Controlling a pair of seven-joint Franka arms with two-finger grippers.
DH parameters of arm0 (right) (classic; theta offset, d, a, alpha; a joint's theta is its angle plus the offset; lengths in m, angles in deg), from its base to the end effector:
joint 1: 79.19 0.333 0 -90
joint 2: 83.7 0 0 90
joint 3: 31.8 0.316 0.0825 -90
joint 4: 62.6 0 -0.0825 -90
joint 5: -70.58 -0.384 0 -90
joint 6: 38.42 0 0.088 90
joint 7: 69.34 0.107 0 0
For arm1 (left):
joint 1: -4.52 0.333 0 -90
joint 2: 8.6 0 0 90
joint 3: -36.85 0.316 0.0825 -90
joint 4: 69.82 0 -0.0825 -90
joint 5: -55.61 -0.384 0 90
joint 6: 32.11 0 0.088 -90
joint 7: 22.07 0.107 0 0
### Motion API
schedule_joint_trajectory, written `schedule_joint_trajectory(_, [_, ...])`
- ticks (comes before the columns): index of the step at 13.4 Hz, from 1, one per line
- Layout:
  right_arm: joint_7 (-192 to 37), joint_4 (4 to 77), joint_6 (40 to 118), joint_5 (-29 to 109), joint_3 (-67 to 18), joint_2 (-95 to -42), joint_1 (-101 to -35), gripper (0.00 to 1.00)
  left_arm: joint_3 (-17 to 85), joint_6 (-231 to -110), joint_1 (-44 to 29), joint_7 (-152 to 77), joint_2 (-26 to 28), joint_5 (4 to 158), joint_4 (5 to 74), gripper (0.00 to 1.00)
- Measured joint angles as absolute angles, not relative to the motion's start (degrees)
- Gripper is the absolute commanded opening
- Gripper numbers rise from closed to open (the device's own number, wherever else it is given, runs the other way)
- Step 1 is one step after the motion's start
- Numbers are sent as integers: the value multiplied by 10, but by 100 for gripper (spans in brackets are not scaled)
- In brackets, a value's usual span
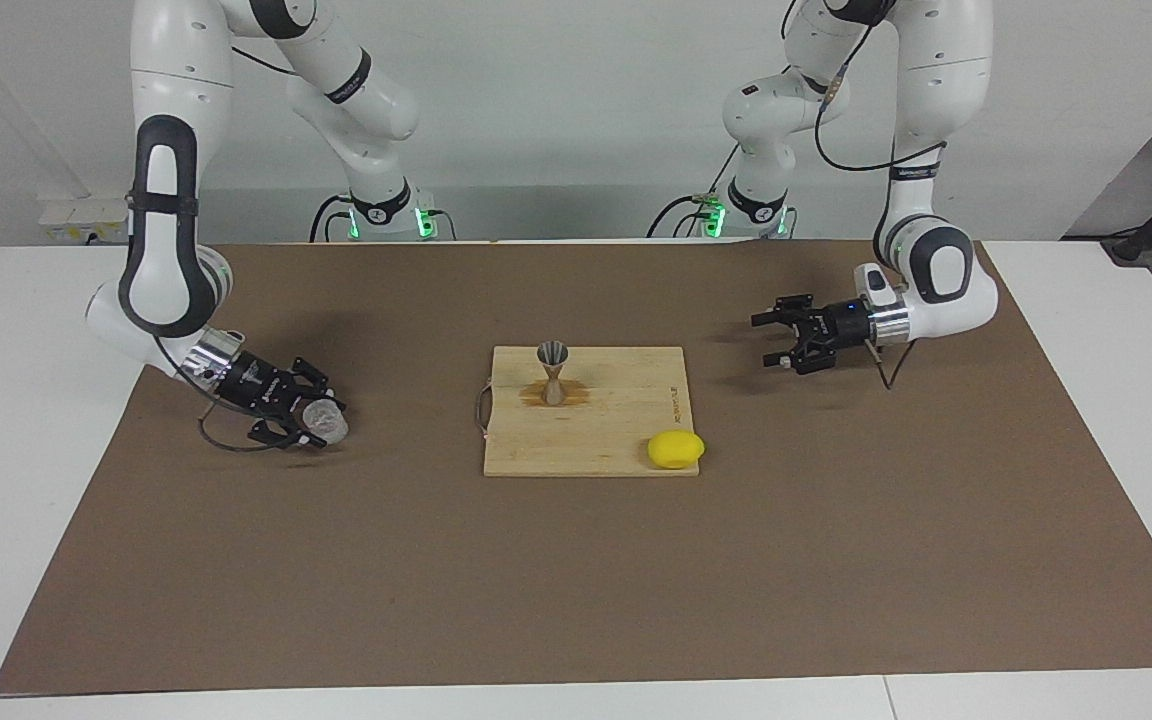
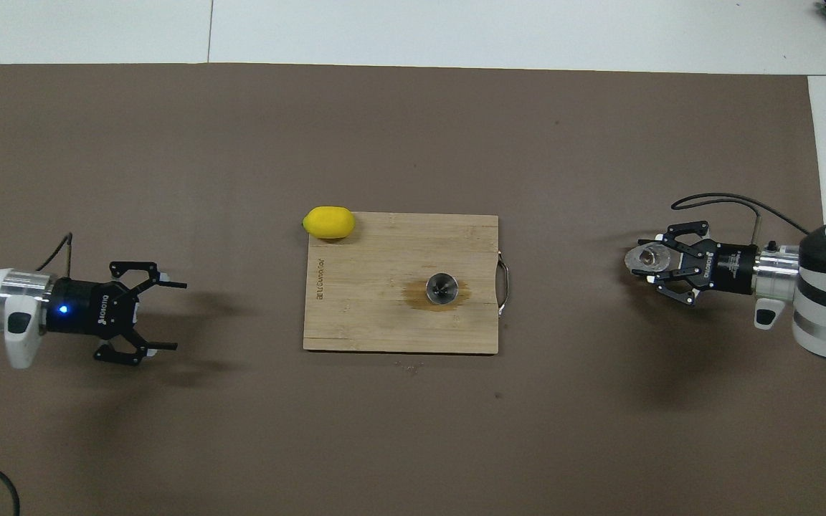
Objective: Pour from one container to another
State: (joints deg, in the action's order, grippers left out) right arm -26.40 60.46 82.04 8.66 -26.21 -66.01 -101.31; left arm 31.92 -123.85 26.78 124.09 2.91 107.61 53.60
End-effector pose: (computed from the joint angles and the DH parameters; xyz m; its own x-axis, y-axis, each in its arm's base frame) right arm 0.5361 -0.1153 0.2509 -0.1135 -0.6190 -0.7772 -0.9660 0.2517 -0.0593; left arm 0.4954 0.0689 0.3053 -0.1721 -0.4182 0.8919 -0.9727 0.2152 -0.0868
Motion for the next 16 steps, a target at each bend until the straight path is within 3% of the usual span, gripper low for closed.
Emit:
schedule_joint_trajectory(3, [-248,603,824,88,-262,-685,-993,0,320,-1232,311,1159,5,967,473,100])
schedule_joint_trajectory(8, [-124,601,892,151,-260,-738,-889,0,312,-1232,317,923,-68,809,421,100])
schedule_joint_trajectory(16, [105,552,922,330,-259,-749,-756,0,301,-1247,227,509,-146,698,394,100])
